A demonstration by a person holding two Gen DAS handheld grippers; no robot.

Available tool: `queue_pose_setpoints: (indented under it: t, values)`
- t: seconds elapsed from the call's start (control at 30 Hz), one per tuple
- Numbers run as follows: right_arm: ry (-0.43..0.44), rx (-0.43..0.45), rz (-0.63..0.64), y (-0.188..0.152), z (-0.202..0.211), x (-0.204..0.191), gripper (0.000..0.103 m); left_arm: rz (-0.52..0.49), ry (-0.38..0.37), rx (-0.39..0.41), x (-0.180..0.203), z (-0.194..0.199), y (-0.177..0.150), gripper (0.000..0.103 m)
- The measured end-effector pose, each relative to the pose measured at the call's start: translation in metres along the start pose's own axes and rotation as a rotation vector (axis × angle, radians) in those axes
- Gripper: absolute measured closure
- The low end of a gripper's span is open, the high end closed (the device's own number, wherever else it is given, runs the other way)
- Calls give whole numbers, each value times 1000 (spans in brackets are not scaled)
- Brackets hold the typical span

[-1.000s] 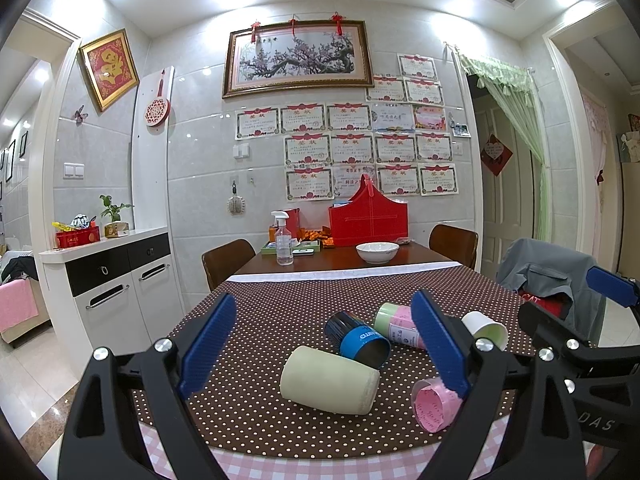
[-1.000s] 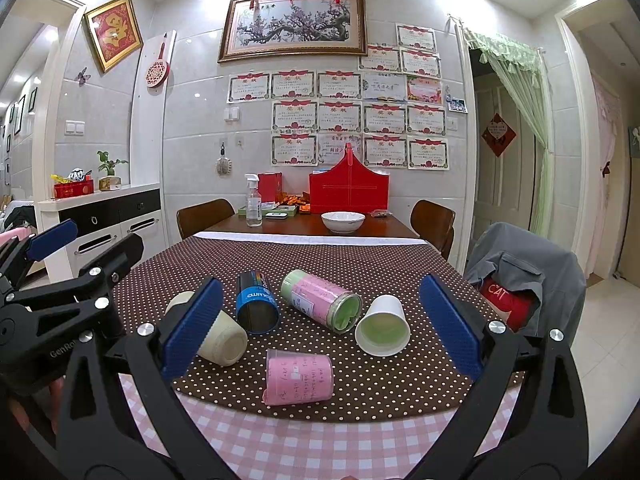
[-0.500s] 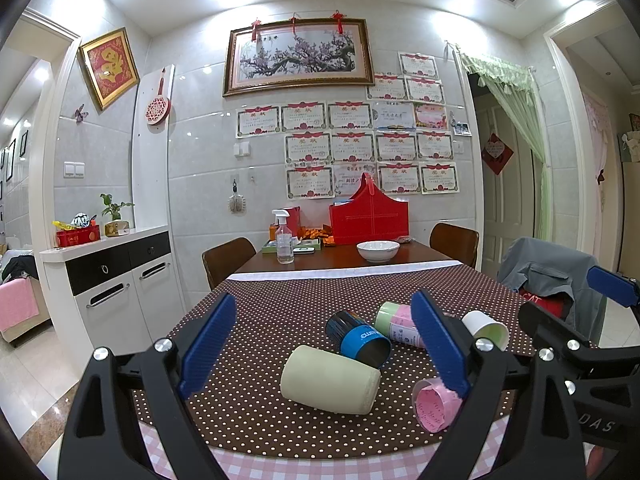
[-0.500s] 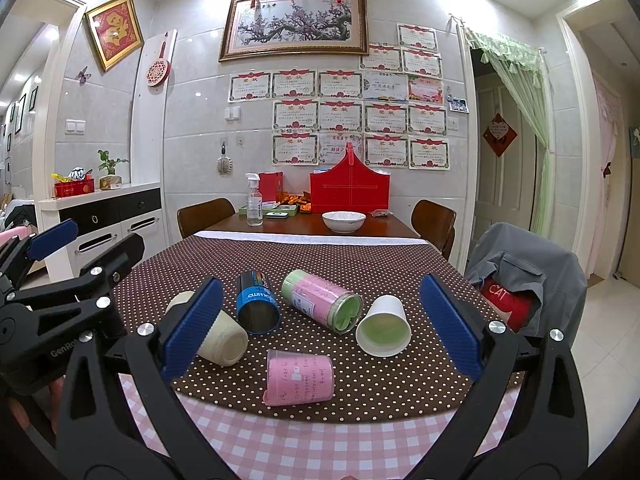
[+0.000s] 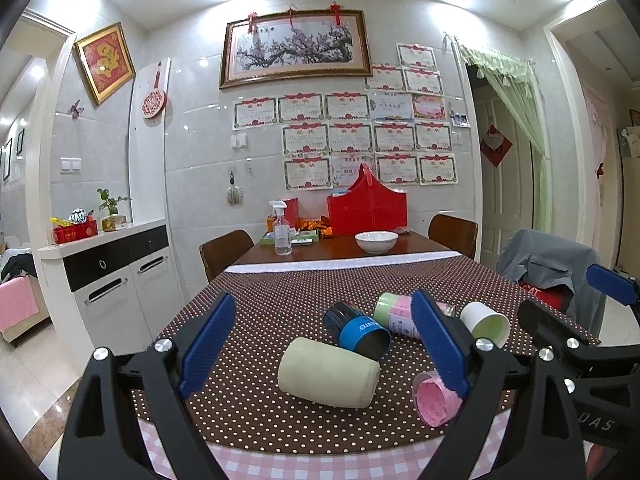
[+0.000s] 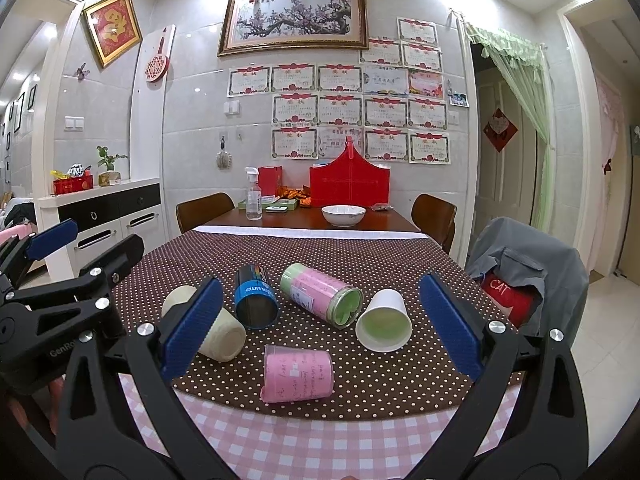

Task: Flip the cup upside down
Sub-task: 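Move the left tool to the pink cup lying on its side and grasp it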

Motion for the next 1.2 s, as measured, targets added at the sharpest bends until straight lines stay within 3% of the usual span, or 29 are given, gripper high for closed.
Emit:
queue_pose_setpoints:
  t: [0.77,1.0,1.2]
  values:
    - [-63,-153,-41,-41,-43,38,6,129,-165,-376,11,-74,-77,15]
    - [-101,-178,-95,-51,-52,67,6,131,-291,-474,44,-93,-97,15]
    - [-116,-191,-146,-56,-55,92,6,33,-413,-499,89,-101,-101,15]
Point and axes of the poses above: each gripper's, at about its wrist camera, not at the fingertips, and z roughly against the way its jaws point, x to its right, y to its top, the point moved 9 cm from there along -z, roughly the way its jaws point, and after that the axes turned 7 degrees about -y, right-handed, at the moved point
